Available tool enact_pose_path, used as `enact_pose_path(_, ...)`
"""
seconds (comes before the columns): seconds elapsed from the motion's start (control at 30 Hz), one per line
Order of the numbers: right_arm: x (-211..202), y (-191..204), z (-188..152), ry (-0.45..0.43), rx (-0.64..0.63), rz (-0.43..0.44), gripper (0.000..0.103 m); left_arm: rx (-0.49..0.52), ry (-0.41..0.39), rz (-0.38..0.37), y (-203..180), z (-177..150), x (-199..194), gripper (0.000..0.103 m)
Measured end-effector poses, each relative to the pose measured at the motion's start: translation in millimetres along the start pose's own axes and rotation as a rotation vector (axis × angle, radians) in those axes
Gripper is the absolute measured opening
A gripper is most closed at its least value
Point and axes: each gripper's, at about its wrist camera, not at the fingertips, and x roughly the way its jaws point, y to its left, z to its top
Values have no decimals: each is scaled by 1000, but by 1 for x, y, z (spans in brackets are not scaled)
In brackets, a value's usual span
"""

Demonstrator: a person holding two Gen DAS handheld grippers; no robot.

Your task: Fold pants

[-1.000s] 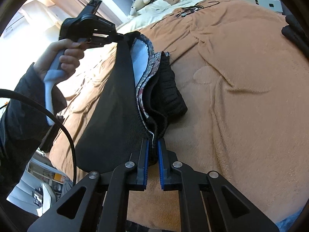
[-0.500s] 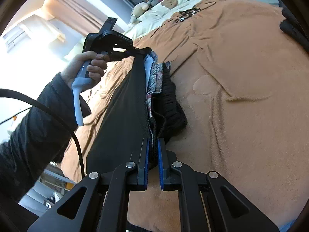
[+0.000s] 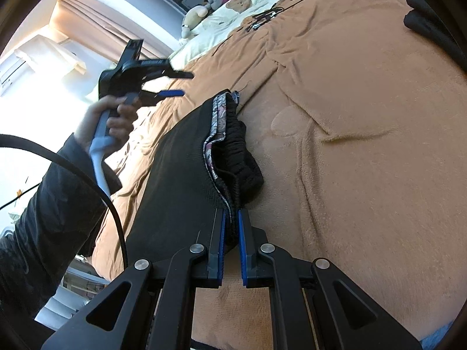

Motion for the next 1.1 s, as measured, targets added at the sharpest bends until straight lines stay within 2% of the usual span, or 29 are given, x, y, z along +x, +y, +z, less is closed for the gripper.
enact_pose_path(0.23,0,0,0,29,35,-49,6,3,-9,18,32,-47,-34,56)
enact_pose_path(0.37,-5,8,3,28,26,-111,12,-26,-6,21,53,-81,-47,56)
enact_pose_path(0.43,-11,10,6,14,18,-115,22,-59,-7,7,65,-98,-54,56)
enact_pose_path(0.5,-16,18,10,-2,-10,-125,41,-79,-13,1,76,-116,-59,55)
enact_pose_path(0.53,-19,22,10,-11,-27,-131,43,-88,-14,1,80,-124,-61,55)
enact_pose_path(0.8,2,48,26,12,-133,-146,43,-175,-22,-31,104,-179,-73,55)
enact_pose_path(1.1,37,64,49,54,-217,-170,43,-209,-44,-24,105,-217,-82,55)
